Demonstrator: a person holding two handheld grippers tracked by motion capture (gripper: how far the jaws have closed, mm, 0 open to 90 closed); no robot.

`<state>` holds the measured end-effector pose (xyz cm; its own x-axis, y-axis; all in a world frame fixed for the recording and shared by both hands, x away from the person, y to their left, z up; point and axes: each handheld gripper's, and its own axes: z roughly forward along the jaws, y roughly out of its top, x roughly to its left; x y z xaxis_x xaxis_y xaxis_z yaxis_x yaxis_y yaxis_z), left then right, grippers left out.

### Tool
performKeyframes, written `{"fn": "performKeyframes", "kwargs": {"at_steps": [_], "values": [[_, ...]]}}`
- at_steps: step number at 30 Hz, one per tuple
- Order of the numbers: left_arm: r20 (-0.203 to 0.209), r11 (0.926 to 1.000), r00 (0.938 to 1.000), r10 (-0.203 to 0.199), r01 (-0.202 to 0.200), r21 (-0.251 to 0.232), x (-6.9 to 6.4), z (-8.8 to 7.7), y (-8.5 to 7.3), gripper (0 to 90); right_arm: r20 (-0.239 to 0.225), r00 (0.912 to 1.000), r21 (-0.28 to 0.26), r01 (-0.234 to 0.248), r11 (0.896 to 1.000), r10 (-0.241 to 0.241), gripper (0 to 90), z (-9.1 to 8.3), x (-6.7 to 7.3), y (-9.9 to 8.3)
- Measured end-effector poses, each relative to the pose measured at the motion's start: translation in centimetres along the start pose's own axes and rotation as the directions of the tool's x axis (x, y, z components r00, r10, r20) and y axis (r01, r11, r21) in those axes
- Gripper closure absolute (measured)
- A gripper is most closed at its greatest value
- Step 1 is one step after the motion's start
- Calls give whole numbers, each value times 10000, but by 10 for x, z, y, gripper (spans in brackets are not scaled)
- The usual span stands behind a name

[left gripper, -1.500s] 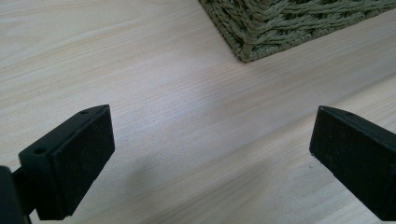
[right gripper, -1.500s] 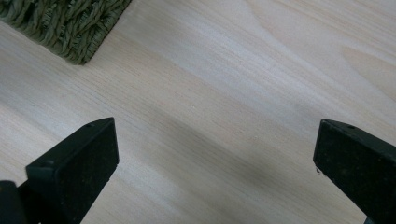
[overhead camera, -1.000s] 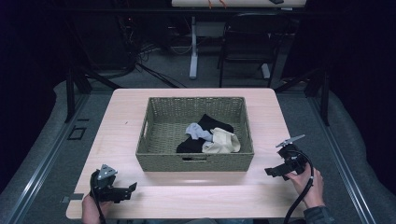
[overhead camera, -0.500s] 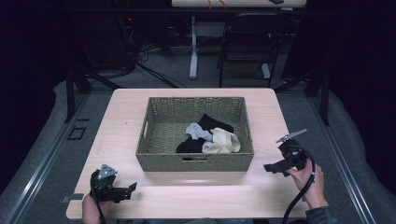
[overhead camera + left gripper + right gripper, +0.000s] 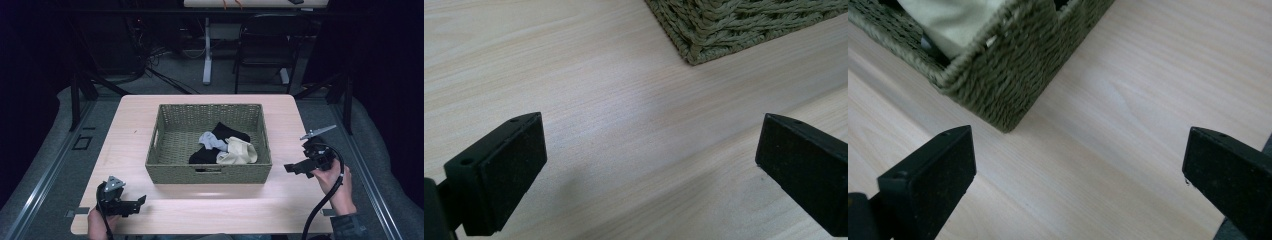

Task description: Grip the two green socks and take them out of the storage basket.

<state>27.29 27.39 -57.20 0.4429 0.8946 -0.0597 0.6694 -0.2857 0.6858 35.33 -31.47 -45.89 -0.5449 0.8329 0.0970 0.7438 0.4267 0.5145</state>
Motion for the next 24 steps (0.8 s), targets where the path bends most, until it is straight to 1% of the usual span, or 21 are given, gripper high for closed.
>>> {"fn": "performKeyframes", "kwargs": {"at_steps": [1, 2, 4, 5, 8, 11, 14, 17, 19, 20, 22, 24], "values": [[5, 10000, 10000, 0, 0, -4, 0, 0, 0, 0, 43, 10000, 14, 69, 10000, -69, 1, -2, 1, 3], [0, 10000, 10000, -2, 2, -4, 0, 0, 0, 0, -41, 10000, 4, 75, 10000, -75, 2, -3, 2, 7], [14, 10000, 10000, -4, 4, 26, 0, 0, 0, 0, 25, 9997, 102, 251, 9996, -251, 3, -7, 4, 13], [-1, 10000, 10000, 1, -1, 7, 0, 0, 0, 0, -64, 9997, 43, 242, 9997, -242, 3, -8, 5, 17], [7, 10000, 10000, 49, -49, 13, 0, 0, 0, 0, -69, 9990, 37, 438, 9990, -437, 4, -11, 9, 26], [1, 10000, 10000, 44, -44, 12, 0, 0, 0, 0, -265, 9977, 15, 624, 9981, -623, 5, -14, 13, 37], [4, 10000, 10000, 6, -6, 0, 0, 0, 0, 0, -362, 9962, -41, 793, 9968, -794, 5, -16, 19, 49], [2, 10000, 10000, 20, -20, 30, 1, 0, 0, 0, -579, 9933, -150, 991, 9950, -998, 5, -15, 24, 61], [6, 10000, 10000, 18, -18, 21, 1, 0, 0, 0, -582, 9911, -95, 1195, 9928, -1198, 5, -14, 29, 70], [9, 10000, 10000, -7, 7, 3, 1, 0, 0, 0, -673, 9900, 9, 1241, 9923, -1237, 5, -14, 32, 74], [13, 10000, 10000, 2, -2, 7, 1, 0, 0, 0, -778, 9876, -20, 1364, 9906, -1362, 5, -11, 37, 81], [19, 10000, 10000, 17, -17, 28, 1, 0, 0, 0, -750, 9847, 82, 1582, 9874, -1572, 5, -8, 41, 88]]}}
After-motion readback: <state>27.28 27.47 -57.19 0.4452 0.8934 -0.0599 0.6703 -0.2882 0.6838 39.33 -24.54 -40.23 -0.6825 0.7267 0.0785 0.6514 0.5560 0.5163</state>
